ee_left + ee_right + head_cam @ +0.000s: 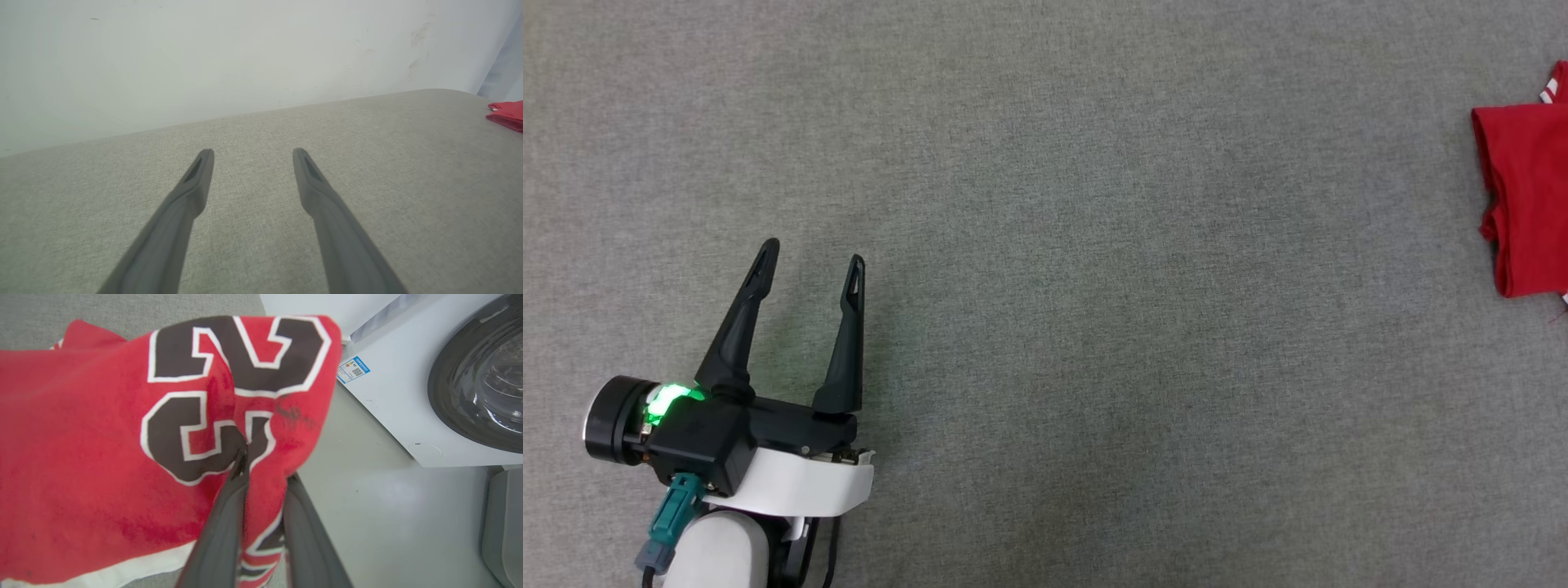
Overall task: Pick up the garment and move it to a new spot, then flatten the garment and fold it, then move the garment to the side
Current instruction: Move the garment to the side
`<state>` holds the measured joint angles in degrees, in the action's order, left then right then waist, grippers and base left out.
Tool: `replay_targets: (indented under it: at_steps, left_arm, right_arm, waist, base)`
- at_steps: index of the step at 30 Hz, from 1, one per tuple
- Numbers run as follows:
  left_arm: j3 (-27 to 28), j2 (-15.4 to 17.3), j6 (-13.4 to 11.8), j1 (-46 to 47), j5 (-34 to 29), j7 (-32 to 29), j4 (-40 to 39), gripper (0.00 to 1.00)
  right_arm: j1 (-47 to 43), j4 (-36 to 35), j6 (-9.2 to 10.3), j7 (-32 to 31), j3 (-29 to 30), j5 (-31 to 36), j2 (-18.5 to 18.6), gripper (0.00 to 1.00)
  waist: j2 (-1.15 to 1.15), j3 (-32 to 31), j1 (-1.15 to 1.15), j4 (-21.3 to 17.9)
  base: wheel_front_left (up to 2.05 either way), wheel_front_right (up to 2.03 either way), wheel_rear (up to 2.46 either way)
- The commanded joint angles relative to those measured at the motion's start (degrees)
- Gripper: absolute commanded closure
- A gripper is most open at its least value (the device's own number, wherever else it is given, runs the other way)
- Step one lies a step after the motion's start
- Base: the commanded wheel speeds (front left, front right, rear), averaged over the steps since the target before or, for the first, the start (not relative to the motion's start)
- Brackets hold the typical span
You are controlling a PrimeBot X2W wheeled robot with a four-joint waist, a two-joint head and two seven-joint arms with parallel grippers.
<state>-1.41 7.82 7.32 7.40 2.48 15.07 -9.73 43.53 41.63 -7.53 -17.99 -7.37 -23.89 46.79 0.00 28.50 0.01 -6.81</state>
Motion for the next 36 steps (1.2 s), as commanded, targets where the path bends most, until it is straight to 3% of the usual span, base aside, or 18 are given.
replay_targets:
  at_steps: [1, 8, 15, 21, 25, 36]
  left_arm:
    - [-0.1, -0.3, 0.0, 0.3, 0.1, 0.1, 0.3, 0.00]
    - [0.0, -1.0, -0.1, -1.2, -0.1, 0.1, 1.1, 0.00]
    - [1.3, -2.2, -0.9, -5.2, 0.3, 0.1, 1.8, 0.00]
    - [2.1, -3.1, -1.5, -8.4, 0.7, 0.1, 2.2, 0.00]
    - [2.1, -3.7, -1.9, -10.3, 0.9, 0.1, 3.2, 0.00]
    - [2.4, -4.3, -2.4, -13.8, 1.6, 0.1, 7.3, 0.00]
  right_arm:
    - [0.7, 0.4, 0.10, 1.5, 1.5, 1.9, -0.9, 0.00]
    - [-1.3, -1.0, 0.09, 6.4, 6.0, 7.8, -3.3, 0.00]
    - [-6.1, -13.0, 0.10, 16.9, 12.1, 13.4, -8.5, 0.00]
    - [-12.2, -27.5, 0.09, 23.7, 16.5, 16.5, -16.7, 0.00]
    - [-16.8, -34.5, 0.09, 25.9, 16.2, 18.0, -22.4, 0.00]
    - [-30.5, -38.4, 0.09, 31.6, 11.9, 17.5, -35.5, 0.00]
  waist:
    - [0.00, -0.7, -0.01, 0.2]
    - [0.00, -4.8, -0.01, 0.9]
    - [0.00, -11.9, -0.01, 1.1]
    - [0.00, -17.0, -0.01, 2.5]
    - [0.00, -20.0, -0.01, 3.7]
    - [0.00, -27.3, -0.01, 7.3]
  base:
    - [0.00, 0.00, 0.00]
    - [0.00, 0.00, 0.00]
    - [0.00, 0.00, 0.00]
    - [0.00, 0.00, 0.00]
    - [0.00, 0.00, 0.00]
    - [0.00, 0.00, 0.00]
